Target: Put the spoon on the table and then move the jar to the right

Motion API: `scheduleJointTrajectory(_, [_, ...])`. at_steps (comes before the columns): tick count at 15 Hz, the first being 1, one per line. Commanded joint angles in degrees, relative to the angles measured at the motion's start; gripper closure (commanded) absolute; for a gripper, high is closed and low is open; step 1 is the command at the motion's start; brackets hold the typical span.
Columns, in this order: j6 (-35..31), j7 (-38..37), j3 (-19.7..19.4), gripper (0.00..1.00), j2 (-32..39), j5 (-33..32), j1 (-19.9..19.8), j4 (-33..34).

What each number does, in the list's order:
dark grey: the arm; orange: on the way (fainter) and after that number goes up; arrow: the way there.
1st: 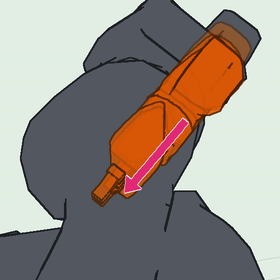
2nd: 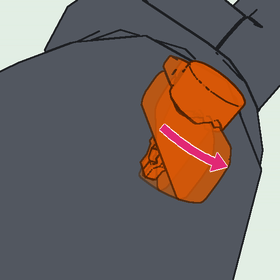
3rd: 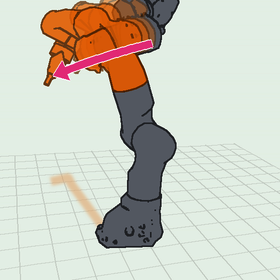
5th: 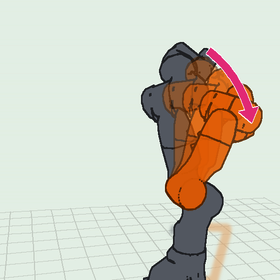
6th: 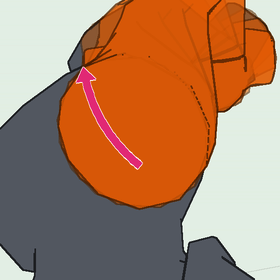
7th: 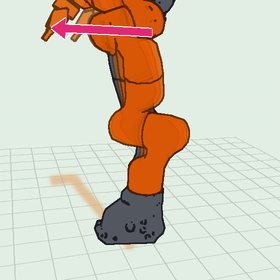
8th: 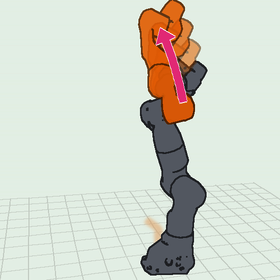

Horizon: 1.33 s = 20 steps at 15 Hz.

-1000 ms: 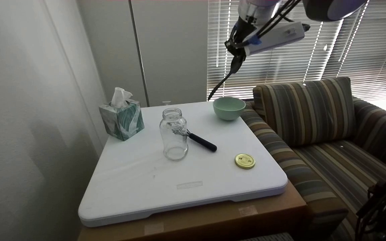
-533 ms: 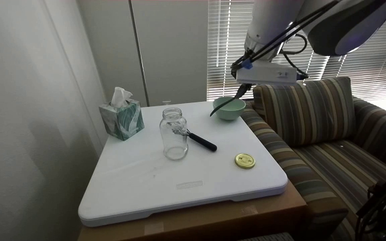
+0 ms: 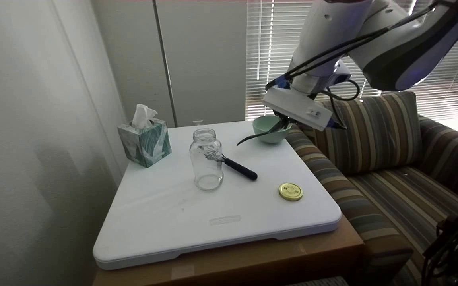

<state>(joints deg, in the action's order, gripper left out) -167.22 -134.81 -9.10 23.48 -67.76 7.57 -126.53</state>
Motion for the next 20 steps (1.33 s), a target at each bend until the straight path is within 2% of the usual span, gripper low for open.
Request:
scheduleJointTrajectory(1, [-6.0,-9.8,-2.2,0.98,4.1,-4.5,0.8,2.7])
scheduleJointTrajectory(4, [-14.8,-19.4,-5.0,0.98,7.6,-11.7,1.4,6.4])
scheduleJointTrajectory(5, [-17.1,-14.3,-6.3,0.98,8.1,-6.0,1.8,7.7])
scheduleJointTrajectory(7, [-21.3,-14.4,-8.8,0.98,10.1,-4.6,2.6,9.8])
scheduleJointTrajectory(11, [-25.2,-14.4,-14.4,0.98,12.9,-0.7,6.2,11.6])
scheduleJointTrajectory(20, [-28.8,-14.4,-22.6,0.98,19.5,5.5,16.3,8.1])
